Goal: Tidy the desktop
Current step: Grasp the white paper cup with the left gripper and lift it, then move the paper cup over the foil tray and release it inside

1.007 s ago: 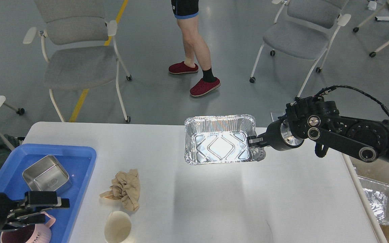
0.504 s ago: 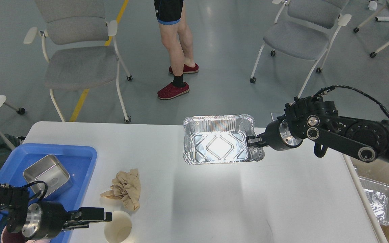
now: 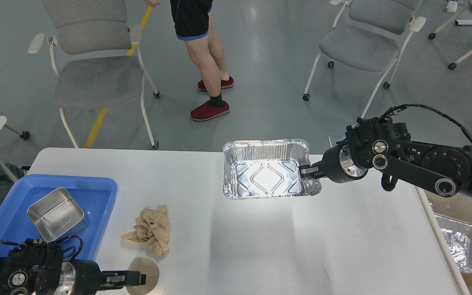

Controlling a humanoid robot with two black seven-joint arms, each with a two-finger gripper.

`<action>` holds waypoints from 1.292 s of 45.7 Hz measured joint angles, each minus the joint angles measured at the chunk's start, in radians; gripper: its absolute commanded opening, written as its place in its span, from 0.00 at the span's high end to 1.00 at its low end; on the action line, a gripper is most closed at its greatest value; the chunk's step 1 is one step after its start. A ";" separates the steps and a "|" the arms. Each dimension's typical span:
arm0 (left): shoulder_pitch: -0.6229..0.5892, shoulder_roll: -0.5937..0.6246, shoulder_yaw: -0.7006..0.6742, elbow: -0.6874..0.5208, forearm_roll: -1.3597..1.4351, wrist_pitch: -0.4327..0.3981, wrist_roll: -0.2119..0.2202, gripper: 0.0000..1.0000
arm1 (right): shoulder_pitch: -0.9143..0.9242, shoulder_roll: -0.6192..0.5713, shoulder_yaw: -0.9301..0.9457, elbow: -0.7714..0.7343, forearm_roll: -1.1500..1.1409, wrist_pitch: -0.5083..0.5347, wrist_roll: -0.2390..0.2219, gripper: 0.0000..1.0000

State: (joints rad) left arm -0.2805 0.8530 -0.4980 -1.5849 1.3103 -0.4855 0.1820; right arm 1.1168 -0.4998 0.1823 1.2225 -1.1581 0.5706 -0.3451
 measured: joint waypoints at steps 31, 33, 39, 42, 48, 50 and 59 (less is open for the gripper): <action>-0.027 0.241 -0.179 -0.164 -0.057 -0.101 0.076 1.00 | -0.002 0.004 0.000 -0.002 0.000 -0.002 0.000 1.00; -0.031 0.288 -0.239 -0.172 -0.108 -0.136 0.075 1.00 | -0.002 0.004 0.000 -0.003 0.000 -0.002 0.000 1.00; -0.038 0.400 -0.448 -0.176 -0.247 -0.279 0.075 1.00 | -0.002 0.006 0.000 -0.003 0.000 -0.002 0.000 1.00; -0.039 0.433 -0.569 -0.175 -0.310 -0.356 0.074 1.00 | -0.002 0.011 0.000 -0.004 0.000 -0.002 0.000 1.00; -0.046 0.455 -0.781 -0.143 -0.399 -0.458 0.078 1.00 | -0.002 0.019 0.000 -0.005 0.000 -0.002 0.000 1.00; -0.063 0.457 -0.823 -0.130 -0.411 -0.468 0.078 1.00 | -0.001 0.019 0.000 -0.005 0.000 -0.002 0.000 1.00; -0.157 0.450 -0.859 -0.089 -0.423 -0.474 0.080 1.00 | 0.000 0.020 0.000 -0.005 0.000 -0.002 0.000 1.00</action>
State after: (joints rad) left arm -0.4375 1.3033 -1.3566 -1.6744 0.8874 -0.9598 0.2620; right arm 1.1168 -0.4801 0.1824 1.2180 -1.1581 0.5690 -0.3451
